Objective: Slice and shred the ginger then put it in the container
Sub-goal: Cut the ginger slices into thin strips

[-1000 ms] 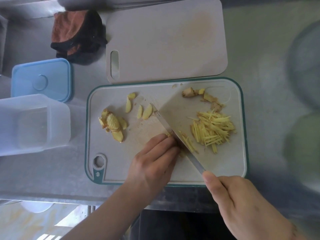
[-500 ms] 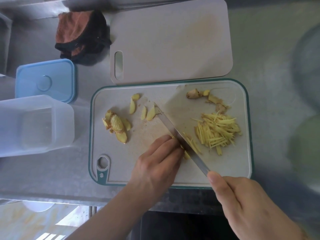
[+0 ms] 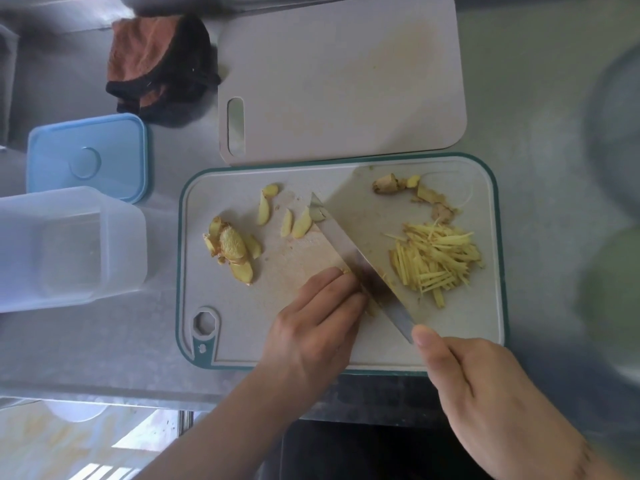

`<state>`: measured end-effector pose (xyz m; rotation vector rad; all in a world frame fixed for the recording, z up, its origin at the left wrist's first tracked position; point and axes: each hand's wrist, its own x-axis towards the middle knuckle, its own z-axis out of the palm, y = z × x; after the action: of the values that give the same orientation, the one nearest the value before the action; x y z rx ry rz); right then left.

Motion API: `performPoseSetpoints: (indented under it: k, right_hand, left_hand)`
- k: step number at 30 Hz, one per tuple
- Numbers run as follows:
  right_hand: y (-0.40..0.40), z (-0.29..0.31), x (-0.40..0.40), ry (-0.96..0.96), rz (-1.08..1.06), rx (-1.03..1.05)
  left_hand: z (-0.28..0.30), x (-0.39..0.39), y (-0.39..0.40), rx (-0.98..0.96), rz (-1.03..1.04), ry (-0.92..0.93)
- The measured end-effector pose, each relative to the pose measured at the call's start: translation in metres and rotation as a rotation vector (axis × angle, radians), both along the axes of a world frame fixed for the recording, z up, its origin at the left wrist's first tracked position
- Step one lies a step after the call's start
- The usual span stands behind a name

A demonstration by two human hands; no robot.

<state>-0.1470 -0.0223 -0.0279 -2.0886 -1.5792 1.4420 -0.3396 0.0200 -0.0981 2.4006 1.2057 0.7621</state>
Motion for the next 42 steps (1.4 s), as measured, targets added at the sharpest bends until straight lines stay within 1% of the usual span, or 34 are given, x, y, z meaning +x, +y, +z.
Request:
performPoseSetpoints:
  k: [5,10,19,26,31,36,42]
  right_hand:
    - [-0.007,0.005,0.004,-0.01,0.018,-0.002]
    - [-0.01,0.014,0.001,0.021,0.02,-0.04]
    - [-0.007,0.006,-0.004,0.015,0.028,-0.036]
    - [0.0,0.003,0.004,-0.021,0.032,-0.011]
    - [-0.007,0.009,0.001,0.008,0.052,-0.029]
    - [-0.01,0.014,0.001,0.02,0.027,-0.069]
    - [-0.007,0.005,-0.005,0.014,0.043,-0.083]
  left_hand:
    - [0.001,-0.001,-0.001,0.0,0.004,0.02]
    - [0.002,-0.001,0.0,-0.006,-0.011,0.012]
    - [0.0,-0.001,0.001,-0.022,-0.013,-0.023]
    - [0.002,-0.003,0.001,-0.011,-0.015,0.01]
    - [0.003,-0.002,0.002,0.003,-0.021,0.016]
    - [0.003,-0.003,0.003,-0.008,-0.026,0.005]
    - [0.003,-0.002,0.004,-0.034,-0.028,-0.012]
